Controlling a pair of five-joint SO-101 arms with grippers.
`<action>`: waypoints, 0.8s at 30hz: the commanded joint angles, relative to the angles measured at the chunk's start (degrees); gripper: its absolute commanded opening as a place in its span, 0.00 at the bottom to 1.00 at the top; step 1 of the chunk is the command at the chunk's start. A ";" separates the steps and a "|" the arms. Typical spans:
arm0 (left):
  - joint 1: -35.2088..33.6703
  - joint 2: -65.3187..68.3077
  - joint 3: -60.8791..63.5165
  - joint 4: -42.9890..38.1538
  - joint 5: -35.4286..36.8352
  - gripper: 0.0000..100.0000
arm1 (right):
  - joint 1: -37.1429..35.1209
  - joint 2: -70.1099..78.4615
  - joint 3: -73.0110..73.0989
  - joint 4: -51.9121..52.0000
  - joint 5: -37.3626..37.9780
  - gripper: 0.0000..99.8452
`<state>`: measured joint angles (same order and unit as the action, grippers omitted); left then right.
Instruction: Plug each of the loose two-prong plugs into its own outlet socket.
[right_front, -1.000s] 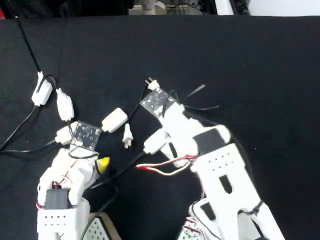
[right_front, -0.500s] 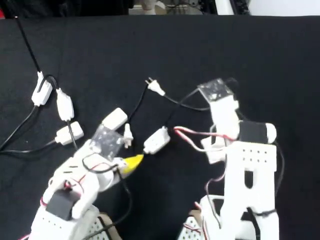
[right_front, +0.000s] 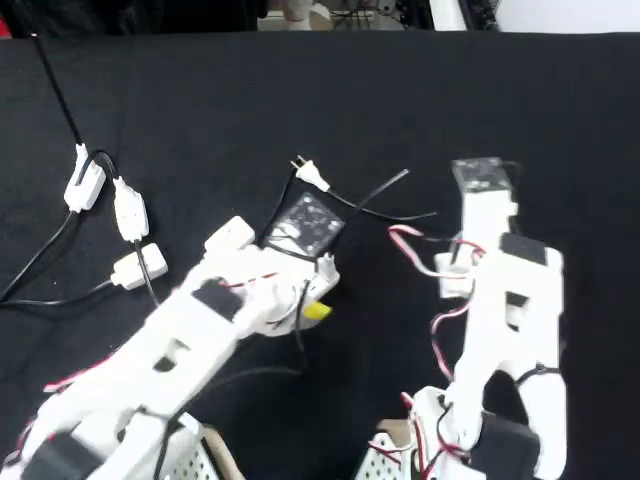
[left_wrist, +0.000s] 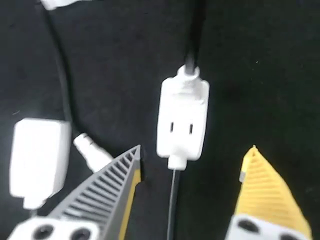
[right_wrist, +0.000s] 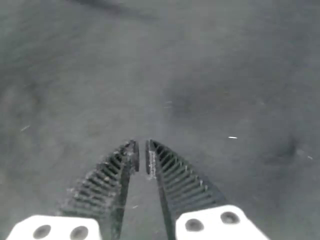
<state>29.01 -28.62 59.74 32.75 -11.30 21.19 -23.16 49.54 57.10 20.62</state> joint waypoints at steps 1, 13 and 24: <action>0.84 7.38 -4.35 -8.18 -0.18 0.31 | 3.43 1.89 0.84 -3.52 -2.20 0.03; -0.57 27.69 -20.44 -1.23 -5.01 0.31 | 3.16 7.16 3.91 -10.90 -2.11 0.03; -0.04 27.78 -22.02 7.21 -6.42 0.23 | 1.76 7.16 4.18 -10.90 -2.11 0.03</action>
<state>28.13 -0.57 40.04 37.58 -17.10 23.65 -15.96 53.85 47.16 19.03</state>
